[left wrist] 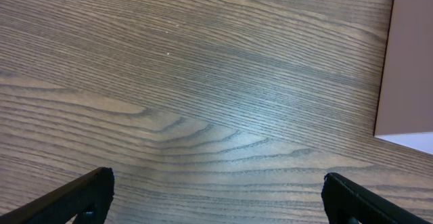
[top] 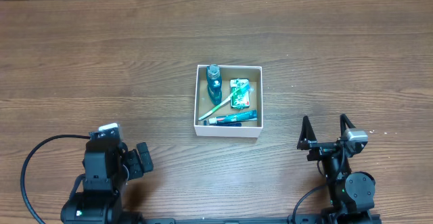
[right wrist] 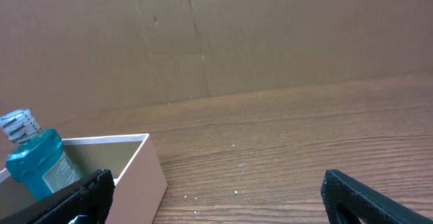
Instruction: Pack container
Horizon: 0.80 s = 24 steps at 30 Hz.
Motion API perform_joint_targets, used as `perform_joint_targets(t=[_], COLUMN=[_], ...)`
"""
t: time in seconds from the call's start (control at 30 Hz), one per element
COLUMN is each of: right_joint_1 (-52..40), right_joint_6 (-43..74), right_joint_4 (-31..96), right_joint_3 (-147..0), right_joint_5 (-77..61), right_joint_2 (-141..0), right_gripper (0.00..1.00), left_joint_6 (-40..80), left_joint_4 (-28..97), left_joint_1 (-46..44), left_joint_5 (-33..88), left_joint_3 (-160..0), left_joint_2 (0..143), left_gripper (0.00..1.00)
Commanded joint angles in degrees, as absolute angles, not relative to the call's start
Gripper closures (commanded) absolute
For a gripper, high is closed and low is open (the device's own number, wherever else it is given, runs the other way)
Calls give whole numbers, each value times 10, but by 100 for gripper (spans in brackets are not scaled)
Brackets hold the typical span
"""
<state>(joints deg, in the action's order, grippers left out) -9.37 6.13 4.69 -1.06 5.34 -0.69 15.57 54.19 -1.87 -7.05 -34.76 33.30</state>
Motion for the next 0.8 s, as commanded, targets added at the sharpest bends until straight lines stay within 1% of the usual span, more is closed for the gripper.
perform_joint_targets(t=[0.0,0.37,0.5,0.6,0.67,0.73,0.77], right_joint_1=[-94,-94,-94,-94,-94,-94,-94], right_joint_6=[58,58,58,58,58,58,58], right_joint_4=[44,44,44,44,44,44,44], right_joint_3=[-5,-5,-5,-5,-5,-5,-5], right_joint_5=[53,53,53,53,53,53,53], right_joint_2=[-2,-2,-2,-2,-2,-2,-2], right_gripper=[0,0,0,0,0,0,0], left_joint_6=[165,166,163,163,117,70,34], left_joint_4=[540,540,543,463,343,262,189], left_joint_1=[-19,-20,-34,-50,-49,-49,-49], left_joint_5=[-68,-68,-68,-67,-37,-25,-24], left_joint_3=[-345,-345,-329,-237,-146,-109,-86], left_joint_2=[334,331,270,175,94,60,45], left_gripper=[0,0,0,0,0,0,0])
